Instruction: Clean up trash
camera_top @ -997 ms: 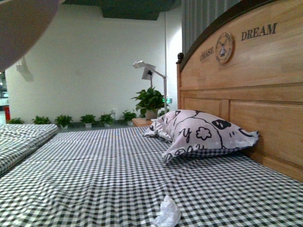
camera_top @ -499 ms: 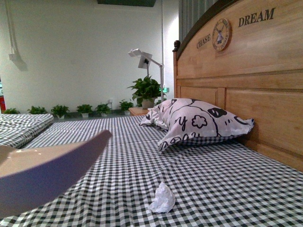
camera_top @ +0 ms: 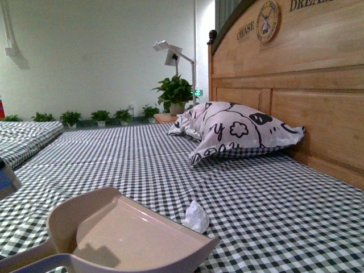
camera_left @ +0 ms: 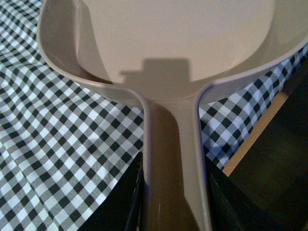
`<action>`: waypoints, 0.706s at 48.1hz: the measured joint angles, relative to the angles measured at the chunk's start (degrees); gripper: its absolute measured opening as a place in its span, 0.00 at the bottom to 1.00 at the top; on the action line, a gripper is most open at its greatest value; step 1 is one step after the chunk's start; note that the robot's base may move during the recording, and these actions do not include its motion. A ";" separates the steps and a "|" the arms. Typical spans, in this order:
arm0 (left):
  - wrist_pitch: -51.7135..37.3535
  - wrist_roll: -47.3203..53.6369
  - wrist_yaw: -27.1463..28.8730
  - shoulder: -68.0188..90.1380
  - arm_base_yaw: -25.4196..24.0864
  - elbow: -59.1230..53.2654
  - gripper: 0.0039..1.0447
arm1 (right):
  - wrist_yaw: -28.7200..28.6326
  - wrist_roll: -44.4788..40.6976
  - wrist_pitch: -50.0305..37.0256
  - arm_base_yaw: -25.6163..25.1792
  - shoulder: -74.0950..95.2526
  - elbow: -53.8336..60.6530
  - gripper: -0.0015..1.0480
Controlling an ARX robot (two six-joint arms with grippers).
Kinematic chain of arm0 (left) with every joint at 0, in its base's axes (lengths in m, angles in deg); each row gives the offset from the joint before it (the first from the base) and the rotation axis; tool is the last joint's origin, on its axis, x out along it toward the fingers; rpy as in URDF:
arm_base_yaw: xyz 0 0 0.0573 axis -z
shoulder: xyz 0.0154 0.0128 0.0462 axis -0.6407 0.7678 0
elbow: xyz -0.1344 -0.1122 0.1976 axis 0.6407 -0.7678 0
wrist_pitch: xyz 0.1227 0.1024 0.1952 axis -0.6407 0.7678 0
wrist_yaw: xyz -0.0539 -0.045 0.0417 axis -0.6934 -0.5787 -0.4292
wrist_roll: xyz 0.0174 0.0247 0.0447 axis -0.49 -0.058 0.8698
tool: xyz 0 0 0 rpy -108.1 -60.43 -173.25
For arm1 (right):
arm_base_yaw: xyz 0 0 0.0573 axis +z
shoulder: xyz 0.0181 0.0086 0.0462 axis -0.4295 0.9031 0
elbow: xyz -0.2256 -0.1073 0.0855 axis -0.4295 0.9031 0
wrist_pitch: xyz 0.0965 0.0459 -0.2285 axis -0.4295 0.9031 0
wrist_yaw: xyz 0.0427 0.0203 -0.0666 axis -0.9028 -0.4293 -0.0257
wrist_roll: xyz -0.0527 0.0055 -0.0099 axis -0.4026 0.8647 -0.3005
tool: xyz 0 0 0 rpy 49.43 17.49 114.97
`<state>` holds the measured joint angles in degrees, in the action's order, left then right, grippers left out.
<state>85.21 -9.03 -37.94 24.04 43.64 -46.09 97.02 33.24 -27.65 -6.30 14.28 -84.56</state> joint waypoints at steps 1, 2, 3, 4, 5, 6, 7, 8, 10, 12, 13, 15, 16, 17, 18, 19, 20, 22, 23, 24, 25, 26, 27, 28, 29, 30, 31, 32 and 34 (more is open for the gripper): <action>-0.07 0.13 -0.04 0.39 0.02 0.09 0.27 | 0.00 0.00 0.00 0.00 0.00 0.00 0.19; -0.20 0.85 -0.13 1.16 0.07 0.24 0.27 | -0.04 -0.02 0.00 0.00 0.00 -0.02 0.19; -0.42 1.27 -0.22 1.88 0.07 0.33 0.27 | -0.04 -0.02 0.00 0.02 0.00 0.00 0.19; -0.52 1.53 -0.24 2.19 0.07 0.39 0.27 | -0.04 -0.02 0.00 0.02 0.00 0.00 0.19; -0.76 2.19 -0.24 2.89 0.07 0.48 0.27 | -0.02 -0.02 0.00 0.00 0.00 0.00 0.19; -0.92 2.67 -0.24 3.52 0.07 0.61 0.27 | -0.02 -0.02 0.00 0.00 0.00 0.00 0.19; -1.18 3.19 -0.31 4.46 0.02 0.81 0.27 | -0.02 0.00 0.00 0.00 0.00 0.00 0.19; -1.33 3.56 -0.35 5.03 -0.07 0.94 0.27 | -0.02 -0.02 0.00 0.00 0.00 0.00 0.19; -1.62 4.09 -0.44 5.90 -0.15 1.11 0.27 | -0.02 -0.02 0.00 0.00 0.00 0.00 0.19; -2.27 4.90 -0.66 7.19 -0.37 1.36 0.27 | -0.02 0.00 0.00 0.00 0.00 -0.02 0.19; -2.97 6.29 -1.75 9.51 -1.03 1.88 0.27 | -0.02 -0.02 0.00 0.00 0.00 0.00 0.19; -3.04 6.80 -2.16 11.06 -1.60 2.14 0.27 | -0.02 0.00 0.00 0.00 0.00 -0.02 0.19; -3.17 6.80 -2.27 11.28 -1.68 2.14 0.27 | -0.02 -0.02 0.00 0.00 0.00 0.00 0.19; -3.26 6.80 -2.45 11.61 -1.84 2.14 0.27 | -0.02 -0.02 0.00 0.00 0.00 0.00 0.19; -3.23 6.82 -2.58 11.76 -1.95 2.16 0.27 | -0.02 -0.02 0.00 0.00 0.00 -0.02 0.19; -3.04 6.95 -2.78 12.00 -2.10 2.25 0.27 | -0.02 -0.02 0.00 0.00 0.00 0.00 0.19; -2.64 6.99 -2.82 12.13 -2.14 2.36 0.27 | -0.02 -0.02 0.00 0.00 0.00 0.00 0.19; -2.32 7.02 -2.82 12.24 -2.23 2.45 0.27 | -0.02 -0.02 0.00 0.00 0.00 0.00 0.19; -2.23 7.06 -2.84 12.28 -2.29 2.45 0.27 | -0.02 -0.02 0.00 0.00 0.00 -0.02 0.19; -2.21 7.08 -2.82 12.28 -2.32 2.45 0.27 | -0.02 -0.02 0.00 0.00 0.00 0.00 0.19; -2.21 7.10 -2.84 12.28 -2.32 2.47 0.27 | -0.02 -0.02 0.00 0.00 0.00 0.00 0.19; -2.21 7.17 -2.84 12.28 -2.32 2.47 0.27 | -0.02 -0.02 0.00 0.00 0.00 0.00 0.19; -2.21 7.17 -2.84 12.28 -2.32 2.47 0.27 | -0.02 -0.02 0.00 0.00 0.00 -0.02 0.19; -2.21 7.17 -2.84 12.28 -2.32 2.51 0.27 | -0.02 -0.02 0.00 0.00 0.00 0.00 0.19; -2.21 7.19 -2.84 12.28 -2.32 2.51 0.27 | -0.02 -0.02 0.00 0.00 0.00 0.00 0.19; -2.21 7.21 -2.84 12.28 -2.32 2.56 0.27 | -0.02 -0.02 0.00 0.00 0.00 0.00 0.19; -2.21 7.21 -2.84 12.28 -2.32 2.56 0.27 | -0.02 -0.02 0.00 0.00 0.00 0.00 0.19; -2.21 7.23 -2.84 12.28 -2.32 2.56 0.27 | -0.02 0.00 0.00 0.00 0.00 -0.02 0.19; -2.21 7.28 -2.84 12.28 -2.34 2.56 0.27 | -0.02 0.00 0.02 0.00 0.00 -0.02 0.19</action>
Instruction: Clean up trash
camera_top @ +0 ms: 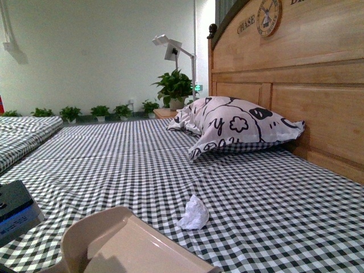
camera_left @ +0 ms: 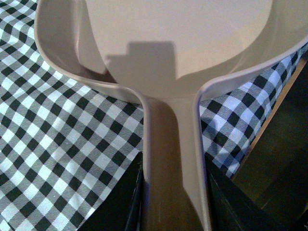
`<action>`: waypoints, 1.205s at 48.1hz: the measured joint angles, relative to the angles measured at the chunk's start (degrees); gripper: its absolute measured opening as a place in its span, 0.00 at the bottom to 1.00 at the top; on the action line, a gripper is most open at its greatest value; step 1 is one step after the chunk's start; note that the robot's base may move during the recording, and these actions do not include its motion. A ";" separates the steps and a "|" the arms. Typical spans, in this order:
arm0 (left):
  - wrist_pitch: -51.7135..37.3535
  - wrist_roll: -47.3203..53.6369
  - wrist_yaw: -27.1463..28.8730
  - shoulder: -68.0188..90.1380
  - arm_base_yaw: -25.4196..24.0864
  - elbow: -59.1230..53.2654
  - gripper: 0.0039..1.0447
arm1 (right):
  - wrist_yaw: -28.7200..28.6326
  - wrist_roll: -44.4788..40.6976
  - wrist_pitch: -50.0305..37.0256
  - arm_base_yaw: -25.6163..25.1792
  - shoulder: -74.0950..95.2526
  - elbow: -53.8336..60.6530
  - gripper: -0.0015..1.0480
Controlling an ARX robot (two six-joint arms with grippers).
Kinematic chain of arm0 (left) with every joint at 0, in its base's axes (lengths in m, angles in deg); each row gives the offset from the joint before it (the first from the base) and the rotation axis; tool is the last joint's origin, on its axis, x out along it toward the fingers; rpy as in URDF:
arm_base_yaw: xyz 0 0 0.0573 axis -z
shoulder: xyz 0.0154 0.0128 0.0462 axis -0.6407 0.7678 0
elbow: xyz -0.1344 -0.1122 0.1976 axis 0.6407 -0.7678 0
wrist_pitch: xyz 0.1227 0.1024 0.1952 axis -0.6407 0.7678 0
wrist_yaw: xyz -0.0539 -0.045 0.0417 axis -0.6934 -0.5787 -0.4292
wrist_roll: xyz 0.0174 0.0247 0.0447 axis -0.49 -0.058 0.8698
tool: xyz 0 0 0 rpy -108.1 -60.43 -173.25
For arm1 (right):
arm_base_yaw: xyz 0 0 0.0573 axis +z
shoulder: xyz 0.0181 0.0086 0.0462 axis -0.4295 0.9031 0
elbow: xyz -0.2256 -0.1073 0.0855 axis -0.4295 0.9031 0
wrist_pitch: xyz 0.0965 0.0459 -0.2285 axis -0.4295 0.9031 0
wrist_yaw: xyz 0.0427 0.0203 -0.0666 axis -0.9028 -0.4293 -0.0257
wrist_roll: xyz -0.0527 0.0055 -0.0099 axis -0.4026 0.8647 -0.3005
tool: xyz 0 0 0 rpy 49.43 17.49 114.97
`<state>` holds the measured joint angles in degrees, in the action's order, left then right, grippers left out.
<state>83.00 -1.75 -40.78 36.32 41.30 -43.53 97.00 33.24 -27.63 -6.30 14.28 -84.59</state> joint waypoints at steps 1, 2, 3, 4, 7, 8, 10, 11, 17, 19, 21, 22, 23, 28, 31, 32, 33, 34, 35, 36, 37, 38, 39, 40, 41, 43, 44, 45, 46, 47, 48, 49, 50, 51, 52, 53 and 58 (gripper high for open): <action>0.00 0.02 0.00 0.00 0.00 0.00 0.27 | -0.48 0.46 1.97 0.00 0.50 -0.55 0.19; 0.02 0.04 0.00 0.00 0.00 0.00 0.27 | -1.29 1.44 6.75 0.02 1.38 -2.29 0.19; 0.02 0.07 0.00 0.00 0.00 0.00 0.27 | -1.73 1.88 9.51 0.00 1.92 -3.30 0.19; 0.02 0.09 0.00 0.02 -0.04 0.00 0.27 | -3.30 2.19 17.66 -0.02 4.24 -6.99 0.19; 0.02 0.11 0.02 0.02 -0.04 0.02 0.27 | -7.19 2.34 28.61 -0.04 9.57 -13.33 0.19; 0.02 0.11 0.02 0.02 -0.04 0.07 0.27 | -8.61 2.34 31.65 -0.11 12.07 -15.43 0.19; 0.02 0.11 0.02 0.02 -0.04 0.09 0.27 | -10.38 2.01 34.27 -0.20 16.00 -17.84 0.19; 0.02 0.11 0.00 0.02 -0.02 0.09 0.27 | -11.52 1.81 34.67 -0.20 18.80 -19.02 0.19; 0.04 0.13 -0.15 0.02 -0.04 0.11 0.27 | -15.82 0.13 31.76 -0.26 37.77 -28.00 0.19; 0.04 0.13 -0.15 0.02 -0.04 0.11 0.27 | -16.20 -0.39 31.04 -0.35 42.01 -29.81 0.19; 0.09 0.13 -0.15 0.04 -0.04 0.11 0.27 | -16.46 -1.49 30.56 -0.35 48.48 -32.92 0.19; 0.09 0.13 -0.20 0.04 -0.04 0.11 0.27 | -16.79 -1.75 30.53 -0.35 50.86 -34.29 0.19; 0.09 0.13 -0.17 0.04 -0.04 0.11 0.27 | -17.14 -1.92 30.45 -0.33 53.24 -35.65 0.19; 0.09 0.13 -0.20 0.04 -0.04 0.11 0.27 | -17.70 -2.64 30.99 -0.24 65.81 -43.56 0.19; 0.09 0.15 -0.17 0.04 -0.04 0.11 0.27 | -17.66 -2.71 31.19 -0.13 71.41 -46.82 0.19; 0.09 0.15 -0.17 0.04 -0.04 0.11 0.27 | -17.64 -2.91 31.19 -0.07 72.72 -47.47 0.19; 0.09 0.15 -0.17 0.04 -0.04 0.11 0.27 | -17.57 -3.10 31.19 -0.04 73.99 -48.09 0.19; 0.09 0.15 -0.17 0.04 -0.04 0.11 0.27 | -17.31 -3.39 31.17 0.04 75.08 -48.61 0.19; 0.09 0.15 -0.17 0.04 -0.04 0.11 0.27 | -16.98 -3.76 31.15 0.17 76.54 -49.27 0.19; 0.09 0.15 -0.17 0.04 -0.04 0.11 0.27 | -16.98 -4.13 31.12 0.24 77.48 -49.59 0.19; 0.09 0.15 -0.17 0.04 -0.04 0.11 0.27 | -16.98 -4.46 31.10 0.31 78.27 -50.18 0.19; 0.09 0.15 -0.17 0.04 -0.04 0.11 0.27 | -16.94 -4.59 31.10 0.39 78.64 -50.47 0.19; 0.09 0.15 -0.17 0.04 -0.04 0.11 0.27 | -16.79 -4.83 31.08 0.52 79.67 -51.23 0.19; 0.09 0.15 -0.17 0.04 -0.04 0.11 0.27 | -16.61 -5.09 31.08 0.63 80.21 -51.71 0.19; 0.09 0.15 -0.17 0.04 -0.04 0.11 0.27 | -16.57 -5.27 31.08 0.79 80.78 -52.19 0.19; 0.09 0.15 -0.17 0.04 -0.04 0.11 0.27 | -16.59 -5.70 31.10 0.87 81.72 -53.05 0.19; 0.09 0.15 -0.17 0.04 -0.04 0.11 0.27 | -16.59 -6.05 31.10 0.90 82.16 -53.37 0.19; 0.09 0.15 -0.17 0.04 -0.04 0.11 0.27 | -16.61 -6.12 31.10 0.90 82.34 -53.53 0.19; 0.09 0.15 -0.17 0.04 -0.04 0.11 0.27 | -16.59 -6.51 31.10 0.90 82.68 -53.75 0.19; 0.09 0.15 -0.17 0.04 -0.04 0.11 0.27 | -16.68 -6.80 31.12 0.90 83.03 -53.92 0.19; 0.09 0.15 -0.17 0.04 -0.04 0.11 0.27 | -16.81 -7.10 31.21 0.90 83.21 -54.01 0.19; 0.09 0.15 -0.17 0.04 -0.04 0.11 0.27 | -17.11 -7.43 31.54 0.90 83.52 -54.21 0.19; 0.09 0.15 -0.17 0.04 -0.04 0.11 0.27 | -17.27 -7.50 31.71 0.90 83.65 -54.29 0.19; 0.09 0.17 -0.17 0.04 -0.04 0.11 0.27 | -17.79 -7.87 32.15 0.90 83.95 -54.45 0.19; 0.09 0.15 -0.17 0.04 -0.04 0.11 0.27 | -18.10 -8.02 32.39 0.90 84.08 -54.51 0.18; 0.09 0.17 -0.17 0.04 -0.04 0.11 0.27 | -18.60 -8.26 32.92 0.90 84.35 -54.64 0.18; 0.09 0.17 -0.17 0.04 -0.04 0.11 0.27 | -21.27 -9.14 35.56 1.07 84.78 -55.32 0.18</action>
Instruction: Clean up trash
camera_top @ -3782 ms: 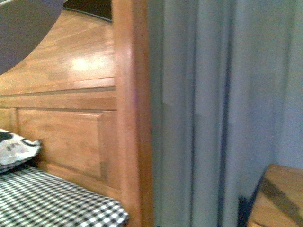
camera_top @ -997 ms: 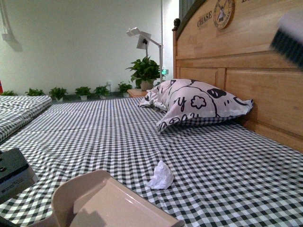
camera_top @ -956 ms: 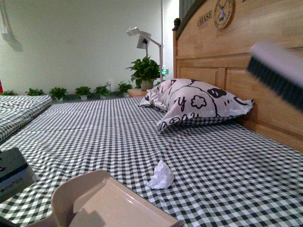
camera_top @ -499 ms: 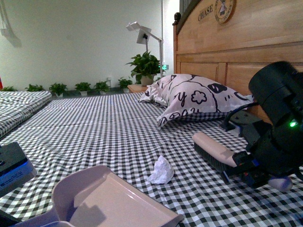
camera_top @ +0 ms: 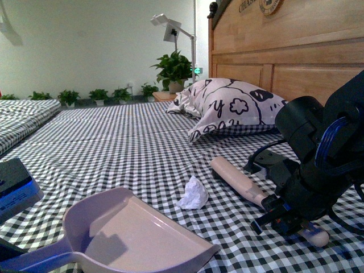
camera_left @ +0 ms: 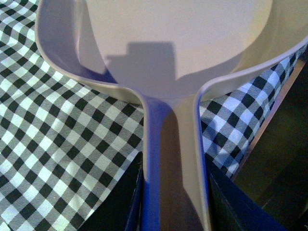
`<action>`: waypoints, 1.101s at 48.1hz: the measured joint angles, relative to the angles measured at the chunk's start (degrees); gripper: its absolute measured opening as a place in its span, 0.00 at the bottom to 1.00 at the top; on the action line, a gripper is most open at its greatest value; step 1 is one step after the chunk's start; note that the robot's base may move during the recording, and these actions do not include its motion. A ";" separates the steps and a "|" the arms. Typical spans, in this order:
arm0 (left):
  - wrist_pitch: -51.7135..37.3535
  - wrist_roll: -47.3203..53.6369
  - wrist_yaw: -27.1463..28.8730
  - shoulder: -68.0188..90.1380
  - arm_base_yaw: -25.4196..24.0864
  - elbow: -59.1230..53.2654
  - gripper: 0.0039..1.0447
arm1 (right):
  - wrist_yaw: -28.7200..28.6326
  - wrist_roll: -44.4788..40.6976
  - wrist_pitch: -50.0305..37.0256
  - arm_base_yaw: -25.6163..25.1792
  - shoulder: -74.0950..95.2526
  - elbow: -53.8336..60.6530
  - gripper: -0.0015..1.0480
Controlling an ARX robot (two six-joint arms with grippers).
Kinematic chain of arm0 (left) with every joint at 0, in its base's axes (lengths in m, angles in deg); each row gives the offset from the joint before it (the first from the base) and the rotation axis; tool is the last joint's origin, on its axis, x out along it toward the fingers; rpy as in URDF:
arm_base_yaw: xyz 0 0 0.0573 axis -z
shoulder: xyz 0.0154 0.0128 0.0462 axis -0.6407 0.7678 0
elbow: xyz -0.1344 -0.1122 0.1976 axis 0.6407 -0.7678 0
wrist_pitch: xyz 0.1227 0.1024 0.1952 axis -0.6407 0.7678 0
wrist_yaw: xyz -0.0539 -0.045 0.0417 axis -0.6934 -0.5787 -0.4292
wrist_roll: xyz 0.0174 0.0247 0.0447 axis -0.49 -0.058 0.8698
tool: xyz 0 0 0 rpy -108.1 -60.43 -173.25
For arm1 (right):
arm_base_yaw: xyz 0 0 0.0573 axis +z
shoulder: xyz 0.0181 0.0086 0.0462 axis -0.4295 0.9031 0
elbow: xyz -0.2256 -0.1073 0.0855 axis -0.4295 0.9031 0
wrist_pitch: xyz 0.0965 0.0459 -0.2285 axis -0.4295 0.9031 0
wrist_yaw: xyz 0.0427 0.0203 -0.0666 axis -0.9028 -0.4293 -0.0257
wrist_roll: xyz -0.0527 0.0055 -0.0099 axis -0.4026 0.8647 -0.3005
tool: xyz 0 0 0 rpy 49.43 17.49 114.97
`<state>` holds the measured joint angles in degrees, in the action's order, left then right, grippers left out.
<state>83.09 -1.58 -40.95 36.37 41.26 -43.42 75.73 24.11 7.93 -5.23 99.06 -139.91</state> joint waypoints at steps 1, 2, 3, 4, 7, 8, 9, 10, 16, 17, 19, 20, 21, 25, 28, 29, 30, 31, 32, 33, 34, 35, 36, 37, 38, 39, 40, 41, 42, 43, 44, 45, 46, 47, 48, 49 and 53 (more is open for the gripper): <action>0.00 0.00 0.00 0.00 0.00 0.02 0.27 | -1.07 -0.26 0.85 0.04 -0.02 -0.17 0.18; 0.00 0.00 0.00 0.00 0.00 0.00 0.27 | -2.25 -0.48 1.57 0.09 -0.11 -0.35 0.18; 0.00 0.00 0.00 0.00 0.00 0.00 0.27 | -4.28 -1.03 2.54 0.17 -0.33 -0.48 0.18; 0.00 0.00 0.00 0.00 0.00 0.00 0.27 | -5.95 -1.46 3.17 0.26 -0.57 -0.52 0.18; 0.00 0.00 0.00 0.00 0.00 0.00 0.27 | -11.52 -2.93 5.38 0.76 -1.38 -0.52 0.18; 0.00 0.02 0.00 0.00 0.00 0.00 0.27 | -13.55 -3.52 6.32 0.98 -1.75 -0.52 0.18; 0.00 0.02 0.00 0.00 0.00 0.00 0.27 | -15.45 -4.24 7.32 1.16 -2.19 -0.52 0.18; 0.00 0.02 0.00 0.00 0.00 0.00 0.27 | -15.96 -4.44 7.85 1.29 -2.43 -0.52 0.18; 0.00 0.02 0.00 0.00 0.00 0.00 0.27 | -27.17 -8.94 14.19 2.03 -6.14 -0.52 0.18; 0.00 0.02 0.00 0.00 0.00 0.00 0.27 | -28.89 -9.62 15.23 2.05 -6.93 -0.52 0.18; 0.00 0.02 0.00 0.00 0.00 0.02 0.27 | -31.45 -10.91 17.05 1.99 -8.41 -0.70 0.18; 0.00 0.02 0.00 0.00 0.00 0.00 0.27 | -31.98 -11.39 17.70 1.84 -9.05 -0.85 0.18; 0.00 0.02 0.00 0.00 0.00 0.00 0.27 | -31.78 -11.78 17.94 1.53 -9.79 -1.16 0.18; 0.00 0.02 0.00 0.00 0.00 0.00 0.27 | -28.02 -12.17 15.78 0.39 -10.56 -2.12 0.18; 0.00 0.04 0.00 0.00 0.00 0.02 0.27 | -26.29 -12.39 13.75 -0.79 -10.64 -2.40 0.18; 0.00 0.04 0.00 0.00 0.00 0.00 0.27 | -25.68 -12.39 13.33 -1.05 -10.64 -2.40 0.18; 0.00 0.04 -0.02 0.00 0.00 0.00 0.27 | -25.18 -12.39 12.85 -1.29 -10.64 -2.40 0.18; 0.00 0.04 -0.02 0.00 0.00 0.00 0.27 | -24.00 -12.33 11.87 -1.75 -10.64 -2.40 0.18; 0.00 0.04 -0.02 0.00 0.00 0.00 0.27 | -23.69 -12.31 11.32 -1.97 -10.64 -2.40 0.18; 0.00 0.04 -0.02 0.00 0.00 0.02 0.27 | -22.01 -11.93 10.23 -2.43 -10.64 -2.40 0.18; 0.00 0.04 0.00 0.00 0.00 0.00 0.27 | -21.40 -11.74 9.68 -2.67 -10.64 -2.40 0.18; 0.00 0.07 0.00 0.00 0.00 0.00 0.27 | -20.20 -11.43 8.50 -3.15 -10.64 -2.40 0.18; 0.00 0.07 0.00 0.00 0.00 0.00 0.27 | -19.56 -10.99 7.91 -3.39 -10.64 -2.40 0.18; 0.00 0.07 0.00 0.00 0.00 0.00 0.27 | -18.45 -10.40 6.73 -3.87 -10.64 -2.47 0.18; 0.00 0.07 0.00 0.00 0.00 0.02 0.27 | -17.86 -10.01 6.19 -4.13 -10.64 -2.54 0.18; 0.00 0.07 0.00 0.00 0.00 0.00 0.27 | -16.76 -8.74 5.18 -4.63 -10.64 -2.69 0.18; 0.00 0.07 0.00 0.00 0.00 0.00 0.27 | -16.41 -8.46 4.76 -4.87 -10.64 -2.75 0.18; 0.00 0.07 0.00 0.00 0.00 0.00 0.27 | -16.04 -6.97 3.91 -5.42 -10.71 -2.82 0.18; 0.00 0.07 -0.02 0.00 0.00 0.00 0.27 | -16.02 -6.69 3.50 -5.68 -10.84 -2.82 0.18; 0.00 0.07 -0.02 0.00 0.00 0.00 0.27 | -15.87 -5.33 2.82 -6.21 -11.08 -2.82 0.18; 0.00 0.09 -0.02 0.00 0.00 0.00 0.27 | -15.85 -3.69 1.99 -6.97 -11.65 -2.73 0.18; 0.00 0.09 -0.02 0.00 0.00 0.00 0.27 | -15.98 -2.54 1.49 -7.54 -12.15 -2.54 0.18; 0.00 0.09 -0.02 0.00 0.00 0.00 0.27 | -16.17 -1.53 0.90 -8.11 -12.94 -2.05 0.18; -0.61 -0.52 -0.09 0.00 -0.04 -0.09 0.27 | -16.72 -0.76 0.26 -8.72 -13.88 -1.40 0.18; -4.79 -2.12 -0.28 -0.09 -0.22 -1.29 0.27 | -17.49 0.76 -0.33 -9.62 -15.50 -0.31 0.18; -8.31 -3.76 0.24 -0.13 -0.28 -2.45 0.27 | -17.86 1.53 -0.59 -10.23 -16.79 0.48 0.18; -20.13 -13.55 3.37 -0.96 -1.14 -4.48 0.27 | -20.63 5.64 -1.84 -13.18 -23.65 4.39 0.18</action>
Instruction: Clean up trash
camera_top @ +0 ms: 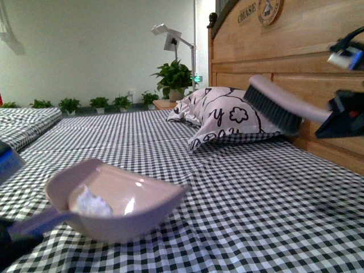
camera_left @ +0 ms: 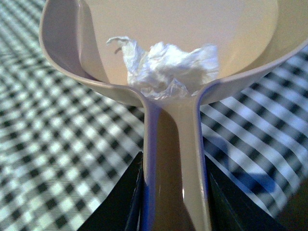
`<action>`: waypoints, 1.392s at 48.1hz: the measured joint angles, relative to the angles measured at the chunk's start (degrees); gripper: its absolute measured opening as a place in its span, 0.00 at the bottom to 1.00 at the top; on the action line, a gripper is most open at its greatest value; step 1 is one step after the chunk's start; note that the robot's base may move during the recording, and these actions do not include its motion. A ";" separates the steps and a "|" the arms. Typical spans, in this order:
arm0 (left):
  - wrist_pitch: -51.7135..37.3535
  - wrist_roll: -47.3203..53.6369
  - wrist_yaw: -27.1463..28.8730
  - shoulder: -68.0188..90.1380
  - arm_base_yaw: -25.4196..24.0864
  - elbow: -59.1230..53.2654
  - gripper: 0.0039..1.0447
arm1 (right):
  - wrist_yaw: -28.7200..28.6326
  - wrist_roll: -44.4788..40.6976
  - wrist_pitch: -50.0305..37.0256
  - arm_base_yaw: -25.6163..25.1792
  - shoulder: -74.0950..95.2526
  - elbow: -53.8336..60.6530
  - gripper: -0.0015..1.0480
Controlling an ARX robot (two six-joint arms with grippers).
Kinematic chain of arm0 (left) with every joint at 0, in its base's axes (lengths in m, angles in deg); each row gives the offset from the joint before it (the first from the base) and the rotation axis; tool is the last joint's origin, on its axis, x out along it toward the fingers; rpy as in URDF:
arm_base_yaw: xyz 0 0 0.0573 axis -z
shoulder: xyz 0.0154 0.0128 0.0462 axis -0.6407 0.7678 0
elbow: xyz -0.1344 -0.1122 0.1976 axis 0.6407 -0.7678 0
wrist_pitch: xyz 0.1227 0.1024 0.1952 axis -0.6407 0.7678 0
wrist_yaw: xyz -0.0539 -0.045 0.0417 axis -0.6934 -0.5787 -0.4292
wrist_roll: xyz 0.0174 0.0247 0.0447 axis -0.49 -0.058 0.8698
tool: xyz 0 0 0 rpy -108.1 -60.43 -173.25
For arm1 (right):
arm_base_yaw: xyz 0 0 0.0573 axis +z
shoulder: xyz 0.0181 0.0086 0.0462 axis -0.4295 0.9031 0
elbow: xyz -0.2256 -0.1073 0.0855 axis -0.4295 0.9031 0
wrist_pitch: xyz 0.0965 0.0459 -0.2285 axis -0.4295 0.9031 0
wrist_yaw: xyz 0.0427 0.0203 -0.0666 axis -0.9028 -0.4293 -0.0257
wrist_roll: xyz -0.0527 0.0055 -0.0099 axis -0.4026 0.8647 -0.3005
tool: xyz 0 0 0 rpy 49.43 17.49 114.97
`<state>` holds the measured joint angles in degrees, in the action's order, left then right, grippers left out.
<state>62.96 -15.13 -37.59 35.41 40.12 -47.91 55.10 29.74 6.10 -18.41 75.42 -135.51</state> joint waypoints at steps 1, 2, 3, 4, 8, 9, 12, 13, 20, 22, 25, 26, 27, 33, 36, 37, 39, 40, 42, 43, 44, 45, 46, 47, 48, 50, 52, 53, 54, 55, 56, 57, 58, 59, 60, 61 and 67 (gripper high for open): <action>-2.21 -3.69 2.05 -0.87 -0.37 -0.04 0.27 | -0.74 1.49 -0.28 -0.98 -2.43 1.29 0.18; -3.15 -5.03 3.17 -1.66 -0.52 -0.04 0.27 | -1.60 2.38 -0.44 -1.70 -4.13 2.25 0.18; -4.13 -7.85 4.63 -3.02 -0.92 -0.04 0.27 | -3.10 3.15 -0.44 -2.73 -6.69 3.67 0.18; -4.39 -9.25 5.44 -3.93 -1.11 -0.04 0.27 | -4.22 4.02 -0.33 -3.41 -8.39 4.66 0.18; -4.85 -14.16 9.20 -8.46 -1.60 -0.04 0.27 | -9.33 6.14 1.57 -6.34 -16.65 9.18 0.18; -4.98 -15.39 10.69 -9.64 -1.73 -0.04 0.27 | -10.91 6.73 2.23 -7.08 -18.97 10.32 0.18; -5.07 -17.27 13.62 -11.50 -1.81 -0.04 0.27 | -13.31 7.82 3.32 -8.07 -22.60 11.76 0.18; -5.05 -17.68 14.64 -12.07 -1.88 -0.04 0.27 | -13.99 8.35 3.61 -8.37 -23.67 12.11 0.18; -5.22 -18.86 24.55 -19.15 -1.92 -1.03 0.27 | -20.35 12.39 4.48 -9.73 -33.68 13.57 0.18; -4.79 -19.23 25.99 -21.00 -1.64 -1.51 0.27 | -21.31 13.18 4.07 -9.84 -35.50 13.79 0.18; -4.00 -19.21 28.48 -25.59 -0.46 -3.08 0.27 | -23.56 14.84 3.23 -10.01 -39.54 14.78 0.18; -3.50 -19.50 29.11 -26.93 -0.09 -3.48 0.27 | -23.87 15.41 3.17 -10.08 -40.59 15.06 0.18; -2.40 -19.78 29.51 -29.00 0.59 -4.02 0.27 | -24.22 16.06 2.95 -10.23 -41.99 15.56 0.18; 2.38 -20.15 32.81 -38.69 4.87 -6.71 0.27 | -23.41 19.67 1.25 -10.36 -47.84 18.99 0.18; 4.04 -20.06 36.65 -42.95 7.37 -7.96 0.27 | -22.60 21.79 0.92 -10.27 -50.49 20.96 0.18; 4.59 -20.04 38.40 -44.70 8.61 -8.50 0.27 | -22.12 22.49 0.74 -10.16 -51.76 21.86 0.18; 5.73 -20.06 41.09 -47.41 10.71 -9.16 0.27 | -20.98 24.04 0.26 -9.81 -53.96 23.06 0.18; 6.10 -20.06 41.99 -48.41 11.56 -9.42 0.27 | -20.68 24.74 0.13 -9.62 -54.86 23.43 0.18; 6.34 -20.02 43.25 -49.81 12.94 -9.79 0.27 | -19.98 25.27 -0.17 -9.27 -56.15 23.85 0.18; 6.49 -19.98 44.50 -50.66 13.88 -10.08 0.27 | -19.32 25.66 -0.20 -8.90 -57.00 24.00 0.18; 6.86 -20.00 46.03 -51.84 15.26 -10.43 0.27 | -18.12 26.29 -0.22 -8.31 -58.10 24.20 0.18; 7.10 -20.00 47.01 -52.57 16.15 -10.62 0.27 | -17.38 26.60 -0.33 -7.87 -58.77 24.33 0.18; 7.32 -19.98 47.78 -53.27 17.05 -10.91 0.27 | -16.74 26.82 -0.42 -7.41 -59.43 24.50 0.18; 7.39 -20.00 48.92 -53.90 17.94 -11.19 0.27 | -15.54 27.12 -0.42 -6.88 -60.02 24.63 0.18; 7.41 -20.00 49.72 -54.16 18.36 -11.32 0.27 | -15.04 27.45 -0.42 -6.62 -60.26 24.70 0.18; 7.67 -20.04 51.71 -55.21 20.04 -11.82 0.27 | -13.18 27.96 -0.37 -5.55 -61.24 24.92 0.18; 7.69 -20.02 53.57 -55.91 21.33 -12.24 0.27 | -11.39 28.20 -0.39 -4.79 -62.18 25.00 0.18; 7.67 -20.02 54.58 -56.33 22.21 -12.55 0.27 | -10.60 28.20 -0.44 -4.33 -62.60 25.07 0.18; 7.63 -20.00 55.47 -56.72 23.04 -12.83 0.27 | -9.40 28.24 -0.44 -4.00 -63.01 25.16 0.18; 7.61 -20.00 55.91 -56.94 23.47 -12.98 0.27 | -9.05 28.28 -0.44 -3.87 -63.25 25.18 0.18; 7.61 -20.00 56.63 -57.24 24.24 -13.27 0.27 | -8.52 28.44 -0.46 -3.69 -63.58 25.24 0.18; 7.61 -20.02 57.11 -57.61 24.94 -13.51 0.27 | -8.22 28.70 -0.48 -3.48 -63.78 25.29 0.18; 7.63 -20.02 57.53 -57.94 25.53 -13.79 0.27 | -7.76 28.81 -0.50 -3.45 -63.93 25.38 0.18; 7.61 -20.02 57.72 -58.14 25.83 -13.94 0.27 | -7.43 28.85 -0.50 -3.45 -63.98 25.44 0.18; 7.61 -20.04 58.16 -58.47 26.23 -14.25 0.27 | -6.49 28.94 -0.50 -3.45 -63.98 25.57 0.18; 7.65 -20.06 58.58 -58.80 26.49 -14.47 0.27 | -5.62 29.14 -0.50 -3.48 -64.00 25.70 0.18; 8.59 -20.72 59.89 -60.15 27.30 -15.47 0.27 | -1.88 29.07 -0.50 -3.02 -63.91 26.51 0.18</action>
<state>71.55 -35.85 22.30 -24.74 67.42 -63.38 53.22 58.81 5.59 -21.42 11.51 -109.00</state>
